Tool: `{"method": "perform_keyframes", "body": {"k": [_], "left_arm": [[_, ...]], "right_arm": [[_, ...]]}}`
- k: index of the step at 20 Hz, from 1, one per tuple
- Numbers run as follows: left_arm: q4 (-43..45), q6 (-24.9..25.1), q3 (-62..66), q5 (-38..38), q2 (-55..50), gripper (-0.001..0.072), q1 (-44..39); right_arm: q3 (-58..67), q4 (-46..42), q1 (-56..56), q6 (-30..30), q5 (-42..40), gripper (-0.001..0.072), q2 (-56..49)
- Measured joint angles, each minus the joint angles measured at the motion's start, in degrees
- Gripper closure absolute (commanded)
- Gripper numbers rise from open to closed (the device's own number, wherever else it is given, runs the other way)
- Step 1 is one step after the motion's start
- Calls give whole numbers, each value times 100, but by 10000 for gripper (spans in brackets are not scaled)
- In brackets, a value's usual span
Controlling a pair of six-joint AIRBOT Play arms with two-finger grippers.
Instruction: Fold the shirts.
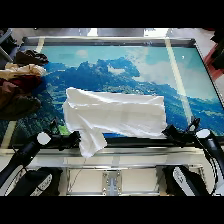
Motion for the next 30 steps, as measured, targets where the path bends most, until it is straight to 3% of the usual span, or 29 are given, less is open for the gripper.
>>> {"method": "perform_keyframes", "body": {"k": [1,2,8,14,17,23,30], "left_arm": [[-2,7,-2,2,0,693,0],[-4,13,-2,4,0,693,0],[24,140,361,-332,52,694,0],[538,291,1646,-1364,616,696,0],[881,286,2358,-1622,785,697,0],[1355,398,3283,-1384,492,698,-4],[1357,887,3882,103,-1565,698,-118]], "right_arm": [[-9,81,0,-13,-87,659,-24],[-9,195,0,-72,-107,681,-42],[531,664,0,-599,487,682,13],[1508,-664,0,-289,1781,683,588],[1882,-1137,0,-208,2057,684,769],[2505,-979,7,-195,1436,684,643],[2677,-48,262,-627,-61,684,-852]]}}
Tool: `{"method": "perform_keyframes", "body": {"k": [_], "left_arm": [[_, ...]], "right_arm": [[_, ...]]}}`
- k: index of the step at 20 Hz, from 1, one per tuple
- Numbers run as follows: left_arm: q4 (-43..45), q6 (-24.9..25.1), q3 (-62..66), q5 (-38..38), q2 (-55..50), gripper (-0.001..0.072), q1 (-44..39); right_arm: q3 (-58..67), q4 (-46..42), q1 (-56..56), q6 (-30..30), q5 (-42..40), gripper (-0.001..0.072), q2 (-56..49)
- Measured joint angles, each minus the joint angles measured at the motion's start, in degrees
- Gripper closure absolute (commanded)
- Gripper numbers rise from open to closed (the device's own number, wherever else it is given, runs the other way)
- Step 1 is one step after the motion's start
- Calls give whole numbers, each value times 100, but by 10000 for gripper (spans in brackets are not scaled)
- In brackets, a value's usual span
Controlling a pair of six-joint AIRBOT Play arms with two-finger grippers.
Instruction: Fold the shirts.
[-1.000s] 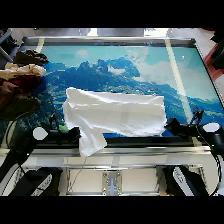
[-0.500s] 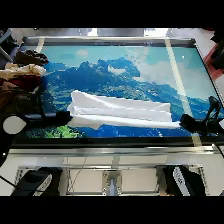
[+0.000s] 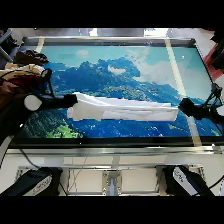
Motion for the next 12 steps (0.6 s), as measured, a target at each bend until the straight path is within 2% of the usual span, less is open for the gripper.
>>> {"method": "perform_keyframes", "body": {"k": [4,7,8,9,10,12], "left_arm": [[162,101,743,409,-1392,697,-20],[219,136,1071,533,-2085,679,-24],[243,155,1132,579,-2232,503,-24],[249,155,1198,636,-2330,178,-22],[251,155,1292,682,-2402,-1,-15],[260,153,1591,680,-2481,12,26]], "right_arm": [[92,184,531,-116,-975,684,-1049],[310,236,728,-144,-1414,674,-1652],[389,243,758,-149,-1528,545,-1770],[492,227,774,-177,-1572,334,-1856],[619,208,785,-229,-1617,229,-1910],[990,20,719,-365,-1405,221,-1939]]}}
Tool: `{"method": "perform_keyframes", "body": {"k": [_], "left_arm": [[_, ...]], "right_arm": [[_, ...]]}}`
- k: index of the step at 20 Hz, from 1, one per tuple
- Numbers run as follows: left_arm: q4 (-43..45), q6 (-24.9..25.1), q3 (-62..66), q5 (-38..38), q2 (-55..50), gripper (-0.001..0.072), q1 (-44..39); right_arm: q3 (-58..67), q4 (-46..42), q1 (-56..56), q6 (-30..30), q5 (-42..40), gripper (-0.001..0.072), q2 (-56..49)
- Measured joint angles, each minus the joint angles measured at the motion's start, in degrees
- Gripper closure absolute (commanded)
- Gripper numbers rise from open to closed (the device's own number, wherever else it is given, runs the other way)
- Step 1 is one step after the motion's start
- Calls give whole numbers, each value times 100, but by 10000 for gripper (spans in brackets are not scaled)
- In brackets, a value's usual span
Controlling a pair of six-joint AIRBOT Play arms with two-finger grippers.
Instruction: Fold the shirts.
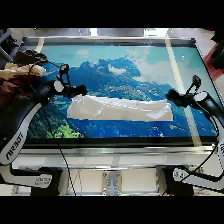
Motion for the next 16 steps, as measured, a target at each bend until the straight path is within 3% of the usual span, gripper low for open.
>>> {"method": "perform_keyframes", "body": {"k": [6,11,16], "left_arm": [[-22,20,903,-354,35,11,-42],[-70,20,1108,-415,72,11,-323],[-175,22,1150,-448,79,11,-470]], "right_arm": [[658,-758,-879,-214,1497,182,-24],[319,411,-1812,-1200,2256,143,-564],[188,1432,-2037,-2057,2601,123,-1322]]}}
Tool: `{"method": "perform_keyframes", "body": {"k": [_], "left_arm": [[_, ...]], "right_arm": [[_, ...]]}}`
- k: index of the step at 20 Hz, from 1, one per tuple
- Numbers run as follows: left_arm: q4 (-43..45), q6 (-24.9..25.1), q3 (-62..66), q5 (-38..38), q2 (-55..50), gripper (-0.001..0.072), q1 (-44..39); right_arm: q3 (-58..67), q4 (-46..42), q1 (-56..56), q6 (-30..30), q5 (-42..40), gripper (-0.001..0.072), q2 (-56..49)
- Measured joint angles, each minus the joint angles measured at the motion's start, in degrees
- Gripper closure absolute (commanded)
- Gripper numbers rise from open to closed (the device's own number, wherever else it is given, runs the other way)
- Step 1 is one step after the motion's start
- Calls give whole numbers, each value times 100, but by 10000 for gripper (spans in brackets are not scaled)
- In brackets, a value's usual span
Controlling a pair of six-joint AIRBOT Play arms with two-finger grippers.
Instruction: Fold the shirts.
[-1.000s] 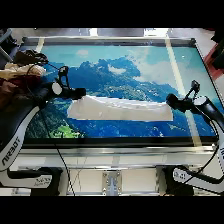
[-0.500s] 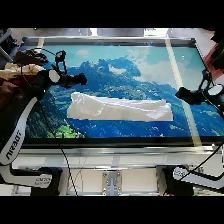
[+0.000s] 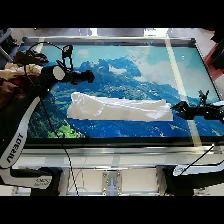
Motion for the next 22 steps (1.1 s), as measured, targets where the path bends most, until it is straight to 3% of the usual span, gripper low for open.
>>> {"method": "perform_keyframes", "body": {"k": [6,7,8,9,10,11,15,22], "left_arm": [[-160,0,7,-50,2,24,-39],[-166,0,7,-68,2,94,-39],[-173,0,4,-90,2,334,-44],[-177,-2,7,-120,0,630,-55],[-179,-2,4,-168,2,695,-83],[-181,0,7,-168,0,695,-131],[-208,37,7,44,-164,698,-640],[-551,114,160,284,-1484,698,-1908]], "right_arm": [[-17,1034,358,-645,66,137,-636],[-17,1193,444,-732,81,235,-693],[9,1272,520,-811,98,362,-741],[55,1303,579,-852,131,506,-778],[116,1329,621,-887,201,619,-798],[199,1467,647,-898,387,680,-802],[540,1832,706,-769,977,681,-555],[898,1436,761,-46,1333,681,973]]}}
